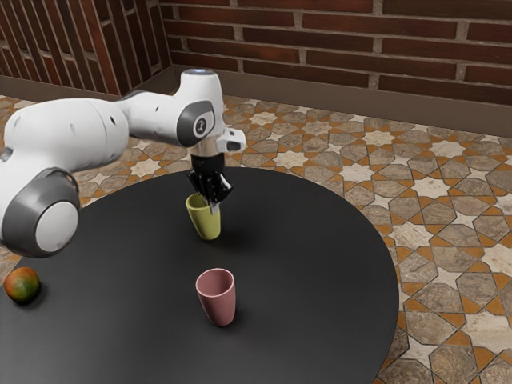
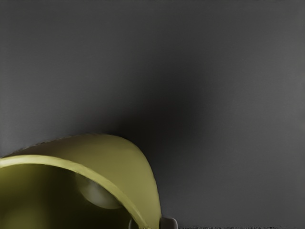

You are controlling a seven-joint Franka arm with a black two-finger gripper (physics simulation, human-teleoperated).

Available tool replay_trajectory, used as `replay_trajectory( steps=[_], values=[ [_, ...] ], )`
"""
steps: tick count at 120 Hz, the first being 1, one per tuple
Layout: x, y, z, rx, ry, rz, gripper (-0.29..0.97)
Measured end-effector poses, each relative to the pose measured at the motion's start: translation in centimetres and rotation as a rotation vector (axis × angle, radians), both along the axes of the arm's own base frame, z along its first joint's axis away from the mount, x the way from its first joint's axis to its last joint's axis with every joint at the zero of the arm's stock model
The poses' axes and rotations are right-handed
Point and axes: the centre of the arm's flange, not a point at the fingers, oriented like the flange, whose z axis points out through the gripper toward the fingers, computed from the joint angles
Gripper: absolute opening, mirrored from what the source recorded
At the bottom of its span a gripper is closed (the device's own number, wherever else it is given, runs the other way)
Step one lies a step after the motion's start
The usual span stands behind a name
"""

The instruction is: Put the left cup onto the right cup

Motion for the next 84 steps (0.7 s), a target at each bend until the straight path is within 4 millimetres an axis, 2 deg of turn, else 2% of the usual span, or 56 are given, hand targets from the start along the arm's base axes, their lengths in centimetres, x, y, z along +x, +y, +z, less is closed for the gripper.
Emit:
replay_trajectory(
  steps=[23,46,84],
  values=[
    [-1.1,-1.8,3.2,0.001,-0.019,-0.02,-0.1],
    [-4.0,-4.6,5.7,-0.008,-0.017,-0.048,-0.11],
    [-8.2,-9.0,7.3,-0.031,-0.004,-0.089,-0.11]
  ],
)
